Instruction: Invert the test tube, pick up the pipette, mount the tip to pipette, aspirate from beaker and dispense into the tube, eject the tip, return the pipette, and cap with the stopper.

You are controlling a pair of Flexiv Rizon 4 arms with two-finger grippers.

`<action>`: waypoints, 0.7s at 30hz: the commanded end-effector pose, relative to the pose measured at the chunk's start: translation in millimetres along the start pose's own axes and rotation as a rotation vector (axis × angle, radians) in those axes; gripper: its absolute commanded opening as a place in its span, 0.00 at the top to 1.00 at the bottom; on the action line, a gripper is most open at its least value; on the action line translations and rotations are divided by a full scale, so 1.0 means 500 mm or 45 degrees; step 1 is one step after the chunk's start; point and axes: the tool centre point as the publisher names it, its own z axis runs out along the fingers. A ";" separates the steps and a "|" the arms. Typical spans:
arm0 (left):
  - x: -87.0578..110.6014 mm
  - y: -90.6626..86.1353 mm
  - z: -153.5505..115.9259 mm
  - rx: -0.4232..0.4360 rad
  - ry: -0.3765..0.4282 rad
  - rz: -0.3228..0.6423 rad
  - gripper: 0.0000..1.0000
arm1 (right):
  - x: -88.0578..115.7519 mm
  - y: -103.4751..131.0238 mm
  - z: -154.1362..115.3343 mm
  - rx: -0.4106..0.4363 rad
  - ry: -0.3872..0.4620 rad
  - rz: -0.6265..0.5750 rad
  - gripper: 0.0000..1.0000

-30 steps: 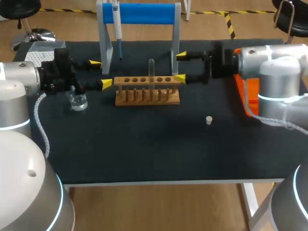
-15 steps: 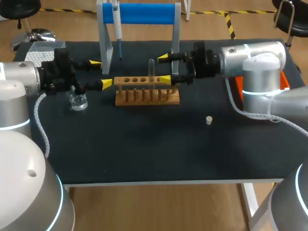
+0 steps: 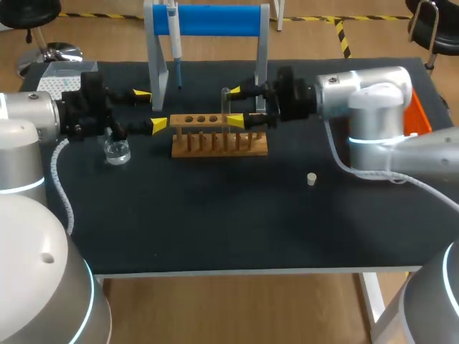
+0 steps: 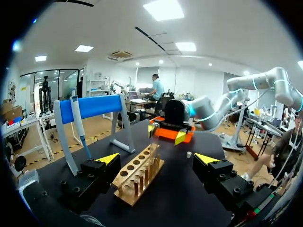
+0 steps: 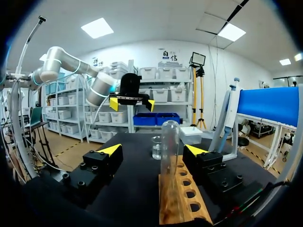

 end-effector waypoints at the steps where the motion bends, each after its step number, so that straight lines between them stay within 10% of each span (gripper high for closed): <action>1: 0.001 0.001 -0.001 0.004 -0.001 0.002 0.00 | -0.021 -0.006 0.016 -0.004 0.011 -0.005 0.22; 21: 0.001 0.001 -0.001 0.004 -0.001 0.002 0.00 | -0.030 0.000 0.038 -0.087 0.005 0.012 0.58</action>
